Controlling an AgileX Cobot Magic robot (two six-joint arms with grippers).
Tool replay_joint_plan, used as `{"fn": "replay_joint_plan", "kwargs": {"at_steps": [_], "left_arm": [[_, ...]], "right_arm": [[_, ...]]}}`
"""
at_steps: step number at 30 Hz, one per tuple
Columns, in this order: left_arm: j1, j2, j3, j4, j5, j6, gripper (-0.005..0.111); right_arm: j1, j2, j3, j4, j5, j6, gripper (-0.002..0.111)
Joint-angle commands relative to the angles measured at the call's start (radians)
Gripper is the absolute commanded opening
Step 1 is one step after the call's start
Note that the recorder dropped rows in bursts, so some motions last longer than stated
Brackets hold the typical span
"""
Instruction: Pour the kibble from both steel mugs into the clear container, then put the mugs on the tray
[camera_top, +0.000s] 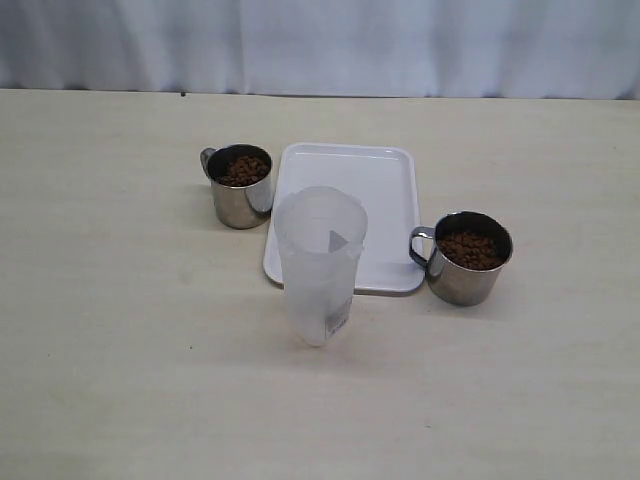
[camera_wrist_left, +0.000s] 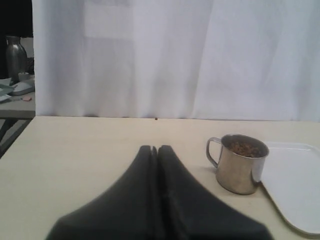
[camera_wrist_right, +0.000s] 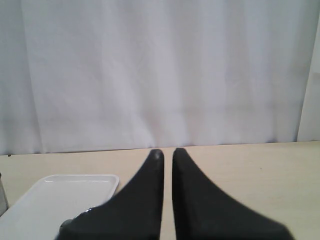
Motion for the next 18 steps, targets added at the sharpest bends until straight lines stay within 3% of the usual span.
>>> {"fn": "replay_joint_plan", "kwargs": {"at_steps": [1, 8, 18], "left_arm": [[0.002, -0.003, 0.002, 0.027, -0.055, 0.022, 0.000], [0.002, -0.003, 0.002, -0.116, -0.056, 0.008, 0.000], [0.002, -0.003, 0.002, -0.112, -0.083, 0.016, 0.000]], "right_arm": [[0.004, -0.004, 0.002, 0.001, -0.012, -0.005, 0.005], [0.004, -0.004, 0.002, 0.001, -0.012, -0.005, 0.005], [0.004, -0.004, 0.002, 0.001, -0.012, -0.005, 0.005]]}}
